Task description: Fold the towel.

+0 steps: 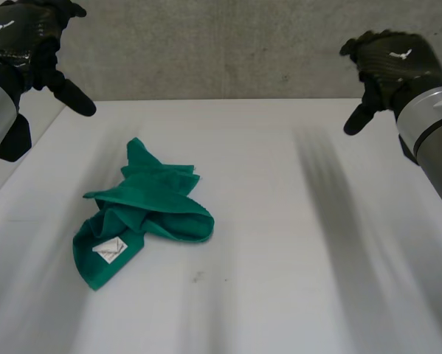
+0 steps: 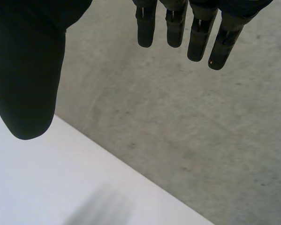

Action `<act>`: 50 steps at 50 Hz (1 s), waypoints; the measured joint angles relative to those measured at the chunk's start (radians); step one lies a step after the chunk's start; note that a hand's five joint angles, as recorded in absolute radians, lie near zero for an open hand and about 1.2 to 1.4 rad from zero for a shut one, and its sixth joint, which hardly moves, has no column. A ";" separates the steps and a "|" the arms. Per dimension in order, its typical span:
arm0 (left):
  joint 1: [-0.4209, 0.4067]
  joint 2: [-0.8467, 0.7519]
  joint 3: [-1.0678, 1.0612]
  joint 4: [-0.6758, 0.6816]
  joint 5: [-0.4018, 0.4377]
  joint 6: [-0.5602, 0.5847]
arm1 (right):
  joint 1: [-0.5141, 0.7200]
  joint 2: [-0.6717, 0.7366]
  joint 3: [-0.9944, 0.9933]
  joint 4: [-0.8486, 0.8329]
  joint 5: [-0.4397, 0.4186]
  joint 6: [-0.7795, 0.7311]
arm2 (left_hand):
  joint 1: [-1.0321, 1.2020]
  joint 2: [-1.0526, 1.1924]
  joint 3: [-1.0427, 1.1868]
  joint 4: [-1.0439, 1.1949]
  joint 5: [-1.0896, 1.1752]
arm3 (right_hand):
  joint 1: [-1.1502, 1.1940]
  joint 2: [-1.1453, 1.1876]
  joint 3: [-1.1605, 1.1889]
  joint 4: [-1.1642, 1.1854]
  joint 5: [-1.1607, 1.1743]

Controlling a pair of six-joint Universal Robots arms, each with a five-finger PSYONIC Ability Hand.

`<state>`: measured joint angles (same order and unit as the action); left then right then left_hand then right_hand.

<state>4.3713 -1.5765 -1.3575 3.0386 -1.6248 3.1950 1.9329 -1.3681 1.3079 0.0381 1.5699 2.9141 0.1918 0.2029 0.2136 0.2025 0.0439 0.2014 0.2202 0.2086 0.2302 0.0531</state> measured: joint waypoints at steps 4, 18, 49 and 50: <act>0.013 -0.008 -0.017 -0.005 0.001 0.104 | 0.009 0.038 0.006 0.031 -0.073 0.014 | 0.000 0.000 0.000 0.000 0.000 | 0.000 0.000 0.000 0.000 0.000; 0.101 -0.068 -0.194 -0.006 0.078 0.257 | 0.159 0.285 -0.037 0.038 -0.165 0.222 | 0.000 0.000 0.000 0.000 0.000 | 0.000 0.000 0.000 0.000 0.000; 0.039 -0.289 -0.101 0.150 0.137 0.178 | 0.232 0.514 -0.158 0.032 -0.064 0.378 | 0.951 0.987 0.973 0.987 0.915 | 0.000 0.000 0.000 0.000 0.000; 0.035 -0.264 -0.088 0.151 0.137 0.172 | 0.228 0.512 -0.158 0.034 -0.061 0.388 | 0.951 0.987 0.973 0.987 0.915 | 0.000 0.000 0.000 0.000 0.000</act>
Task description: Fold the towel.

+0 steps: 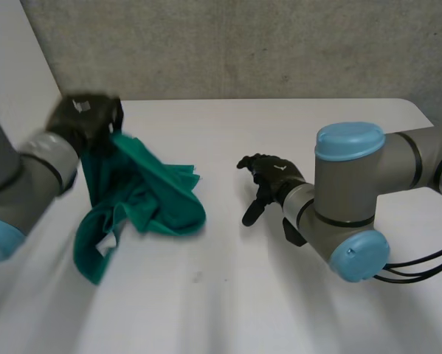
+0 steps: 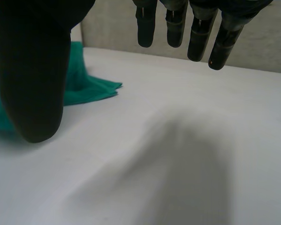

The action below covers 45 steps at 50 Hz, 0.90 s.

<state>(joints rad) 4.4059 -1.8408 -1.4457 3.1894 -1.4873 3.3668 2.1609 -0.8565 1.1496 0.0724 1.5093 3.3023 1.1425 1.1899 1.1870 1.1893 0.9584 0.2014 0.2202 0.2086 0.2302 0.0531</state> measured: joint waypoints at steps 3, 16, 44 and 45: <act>-0.013 0.108 0.051 0.000 0.001 -0.013 | -0.019 -0.018 -0.001 0.019 0.003 0.054 | 0.000 0.000 0.000 0.000 0.000 | 0.000 0.000 0.000 0.000 0.000; -0.012 0.291 0.187 0.001 0.011 0.001 | -0.084 -0.104 0.066 0.160 -0.154 0.301 | 0.000 0.003 0.003 0.001 0.000 | 0.000 0.000 0.000 0.000 0.000; -0.058 0.397 0.094 -0.013 -0.004 -0.001 | 0.241 0.310 -0.510 0.132 -0.138 0.640 | 0.000 0.005 0.005 0.005 0.000 | 0.000 0.000 0.000 0.000 0.000; -0.061 0.399 0.093 -0.013 -0.006 -0.002 | 0.244 0.330 -0.536 0.132 -0.131 0.647 | 0.000 0.005 0.005 0.005 0.000 | 0.000 0.000 0.001 0.000 0.000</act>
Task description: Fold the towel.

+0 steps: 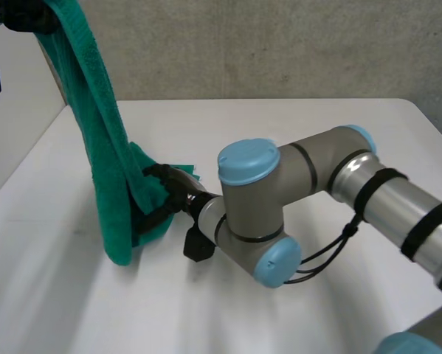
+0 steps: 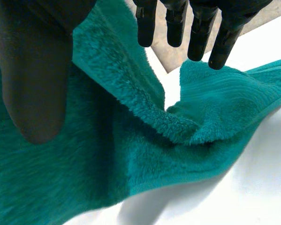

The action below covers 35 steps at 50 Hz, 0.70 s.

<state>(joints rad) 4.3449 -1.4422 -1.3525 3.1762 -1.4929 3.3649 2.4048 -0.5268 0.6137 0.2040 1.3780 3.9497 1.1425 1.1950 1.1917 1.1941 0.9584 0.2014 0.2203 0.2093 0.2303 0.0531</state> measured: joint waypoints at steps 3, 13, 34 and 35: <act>-0.009 0.007 -0.001 -0.001 -0.011 -0.005 | 0.005 0.048 -0.065 -0.001 0.021 0.018 | 0.000 0.000 0.000 0.000 0.000 | 0.020 0.039 0.051 0.029 0.041; -0.020 0.013 0.004 0.002 -0.075 -0.043 | 0.002 0.113 -0.163 -0.036 0.053 0.029 | 0.000 0.000 0.000 0.000 0.000 | 0.481 0.561 0.568 0.545 0.523; 0.090 -0.007 -0.043 0.005 -0.083 -0.058 | -0.265 -0.374 -0.009 -0.030 0.250 -0.796 | 0.000 0.001 0.002 0.000 0.000 | 0.780 0.954 0.968 0.957 0.928; 0.090 -0.007 -0.043 0.005 -0.083 -0.058 | -0.265 -0.374 -0.009 -0.030 0.250 -0.796 | 0.000 0.001 0.002 0.000 0.000 | 0.780 0.954 0.968 0.957 0.928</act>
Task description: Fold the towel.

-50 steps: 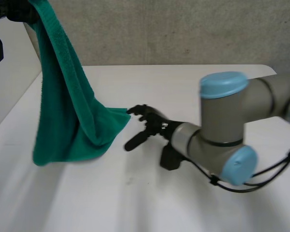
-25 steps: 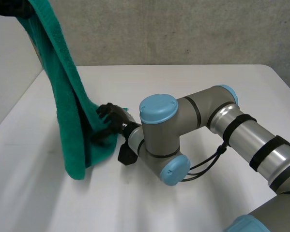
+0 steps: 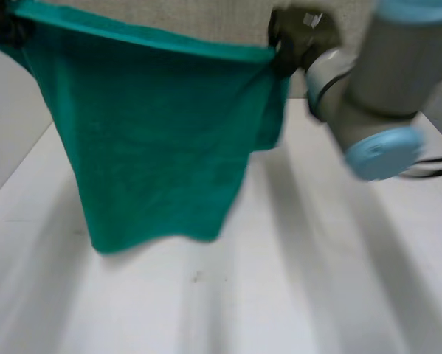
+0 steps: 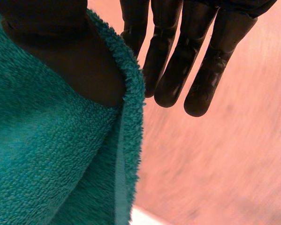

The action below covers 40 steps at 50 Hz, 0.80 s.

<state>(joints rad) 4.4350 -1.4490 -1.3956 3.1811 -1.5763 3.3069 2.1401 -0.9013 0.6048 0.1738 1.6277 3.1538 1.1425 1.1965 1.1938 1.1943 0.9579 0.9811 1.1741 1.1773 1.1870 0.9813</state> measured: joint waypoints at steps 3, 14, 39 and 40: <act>0.019 -0.037 -0.031 -0.003 0.003 -0.002 | -0.028 -0.177 0.098 0.007 -0.067 -0.222 | 0.000 0.000 0.000 0.000 0.000 | 0.000 0.000 0.000 0.000 0.001; -0.043 -0.194 -0.142 -0.021 0.017 -0.002 | -0.022 -0.353 0.317 0.216 -0.054 -0.676 | 0.000 0.001 0.000 0.000 0.000 | 0.000 0.000 0.000 0.005 0.003; -0.077 -0.592 -0.084 -0.003 -0.010 0.006 | -0.153 -0.054 0.659 0.018 -0.085 -0.332 | 0.000 0.001 0.000 0.000 0.000 | -0.236 -0.299 -0.302 -0.308 -0.258; -0.077 -0.592 -0.084 -0.003 -0.010 0.006 | -0.153 -0.054 0.659 0.018 -0.085 -0.332 | 0.000 0.001 0.000 0.000 0.000 | -0.236 -0.299 -0.302 -0.308 -0.258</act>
<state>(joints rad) 4.3584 -2.0405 -1.4793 3.1785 -1.5858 3.3126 1.9869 -0.9555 1.2634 0.1915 1.5432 2.8213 1.1425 1.1973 1.1939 1.1943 0.9579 0.7451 0.8753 0.8757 0.8788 0.7232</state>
